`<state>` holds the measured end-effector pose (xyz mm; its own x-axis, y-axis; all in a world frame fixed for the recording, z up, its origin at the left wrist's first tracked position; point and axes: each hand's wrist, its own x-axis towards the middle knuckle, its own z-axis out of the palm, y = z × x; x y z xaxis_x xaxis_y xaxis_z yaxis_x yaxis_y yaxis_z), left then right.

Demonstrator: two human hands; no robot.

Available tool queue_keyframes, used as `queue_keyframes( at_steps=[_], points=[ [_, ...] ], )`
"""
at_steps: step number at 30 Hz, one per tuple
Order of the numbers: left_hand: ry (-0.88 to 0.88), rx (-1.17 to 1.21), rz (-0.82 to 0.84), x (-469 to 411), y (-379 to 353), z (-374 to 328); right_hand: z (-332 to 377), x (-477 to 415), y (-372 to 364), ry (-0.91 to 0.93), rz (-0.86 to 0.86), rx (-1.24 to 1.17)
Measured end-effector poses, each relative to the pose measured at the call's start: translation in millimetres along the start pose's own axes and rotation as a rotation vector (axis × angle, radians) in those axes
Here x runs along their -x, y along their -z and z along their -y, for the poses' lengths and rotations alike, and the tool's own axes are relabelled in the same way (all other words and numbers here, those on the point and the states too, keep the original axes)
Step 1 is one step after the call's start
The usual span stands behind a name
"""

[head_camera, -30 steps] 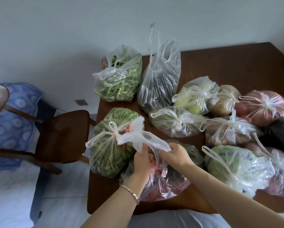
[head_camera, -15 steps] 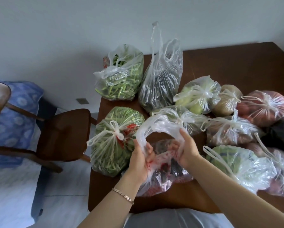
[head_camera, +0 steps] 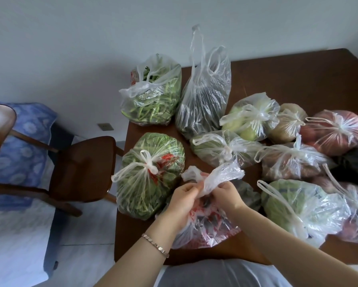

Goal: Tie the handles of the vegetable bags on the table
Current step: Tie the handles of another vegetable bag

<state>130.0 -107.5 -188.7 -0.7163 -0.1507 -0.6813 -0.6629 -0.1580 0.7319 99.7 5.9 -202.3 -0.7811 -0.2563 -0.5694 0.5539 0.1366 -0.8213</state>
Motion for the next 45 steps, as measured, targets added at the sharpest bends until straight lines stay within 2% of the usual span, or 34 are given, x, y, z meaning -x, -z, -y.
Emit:
queue_keyframes(
  at_steps=[4,8,10,12,14,17,20,23,25,27,31,37,41,45],
  points=[
    [0.163,-0.053,-0.101,-5.5,-5.5,-5.6,0.6,9.1,1.3,0.033,0.139,-0.07],
    [0.171,-0.074,-0.04,-12.2,-3.6,-6.7,-4.0,9.2,6.2,0.004,0.202,0.026],
    [0.086,0.029,0.039,-8.9,-2.6,-7.4,2.4,8.9,7.4,0.03,0.162,0.04],
    [-0.003,0.132,0.077,-4.5,-3.9,-8.6,5.3,7.2,9.0,0.051,0.133,-0.052],
    [-0.152,0.095,0.005,-1.6,-6.4,-6.2,4.9,3.9,8.6,0.015,0.127,-0.187],
    [-0.435,-0.146,-0.174,0.4,-7.6,-1.9,9.1,2.4,2.8,-0.103,0.016,-0.368],
    [-0.712,-0.288,-0.145,4.8,-8.7,2.5,16.5,-0.3,1.3,-0.146,-0.141,-0.169],
    [-0.886,-0.49,-0.053,-0.6,-2.9,12.1,22.7,-2.9,5.7,-0.105,-0.159,0.161],
    [-0.83,-0.502,0.004,-0.1,0.2,16.4,20.9,-6.3,7.4,-0.027,-0.148,0.367],
    [-0.762,-0.447,0.008,2.1,1.8,19.1,17.7,-7.3,5.4,0.048,-0.117,0.454],
    [-0.779,-0.471,-0.078,6.2,-0.6,19.1,14.7,-3.9,4.0,0.119,-0.137,0.46],
    [-0.784,-0.523,-0.017,6.0,-1.8,20.4,8.0,0.8,6.1,0.213,-0.194,0.539],
    [-0.764,-0.489,-0.073,4.1,0.1,14.2,9.8,5.7,7.2,0.267,-0.047,0.561],
    [-0.603,-0.422,-0.191,-2.0,6.8,3.7,12.1,9.7,14.7,0.217,0.201,0.517]
  ],
)
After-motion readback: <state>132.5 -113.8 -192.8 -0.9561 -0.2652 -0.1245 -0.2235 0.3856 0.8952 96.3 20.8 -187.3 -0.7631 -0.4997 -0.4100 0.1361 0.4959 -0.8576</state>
